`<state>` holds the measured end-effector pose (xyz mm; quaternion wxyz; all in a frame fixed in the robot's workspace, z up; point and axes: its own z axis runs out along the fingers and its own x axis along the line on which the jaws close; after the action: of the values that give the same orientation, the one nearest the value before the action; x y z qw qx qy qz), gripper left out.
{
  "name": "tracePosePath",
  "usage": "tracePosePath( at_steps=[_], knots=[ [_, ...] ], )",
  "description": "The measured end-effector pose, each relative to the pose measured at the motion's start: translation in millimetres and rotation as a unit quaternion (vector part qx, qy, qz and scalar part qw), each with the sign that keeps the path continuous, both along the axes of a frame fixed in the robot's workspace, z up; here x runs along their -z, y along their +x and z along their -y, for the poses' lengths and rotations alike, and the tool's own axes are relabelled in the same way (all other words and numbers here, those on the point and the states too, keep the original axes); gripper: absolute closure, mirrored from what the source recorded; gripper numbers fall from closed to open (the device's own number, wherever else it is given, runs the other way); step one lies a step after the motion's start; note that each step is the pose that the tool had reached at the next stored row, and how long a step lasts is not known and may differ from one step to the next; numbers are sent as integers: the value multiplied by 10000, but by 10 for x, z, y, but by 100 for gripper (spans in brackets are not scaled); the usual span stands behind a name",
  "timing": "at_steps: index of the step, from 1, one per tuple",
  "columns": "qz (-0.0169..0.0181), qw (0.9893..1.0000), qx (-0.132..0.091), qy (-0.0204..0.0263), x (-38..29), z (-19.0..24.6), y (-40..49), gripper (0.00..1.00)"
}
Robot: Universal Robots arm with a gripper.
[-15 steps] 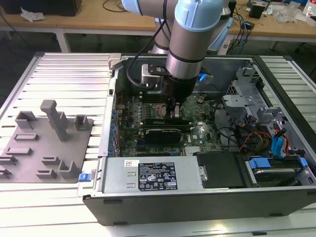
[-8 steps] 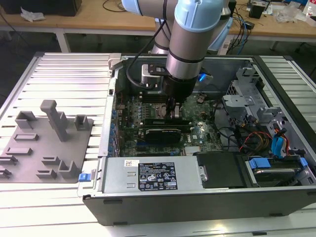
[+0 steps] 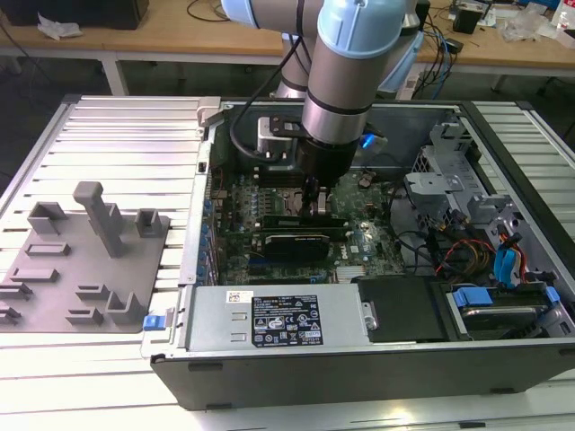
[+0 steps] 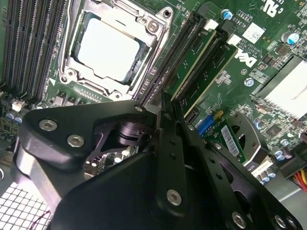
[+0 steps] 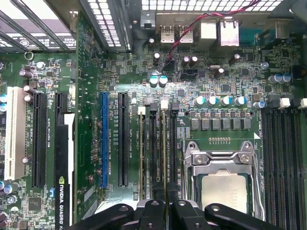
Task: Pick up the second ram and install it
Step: 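Insert the second ram into the second slot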
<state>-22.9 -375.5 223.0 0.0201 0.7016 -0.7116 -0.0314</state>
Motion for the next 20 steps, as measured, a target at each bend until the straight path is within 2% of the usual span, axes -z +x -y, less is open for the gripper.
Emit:
tracePosePath(
  at_steps=[9,17,20],
  knots=[
    [3,9999,-121,4,-32,0,1,87],
    [2,9999,-121,2,-5,1,1,87],
    [6,9999,-121,8,-33,-1,2,87]
  ],
)
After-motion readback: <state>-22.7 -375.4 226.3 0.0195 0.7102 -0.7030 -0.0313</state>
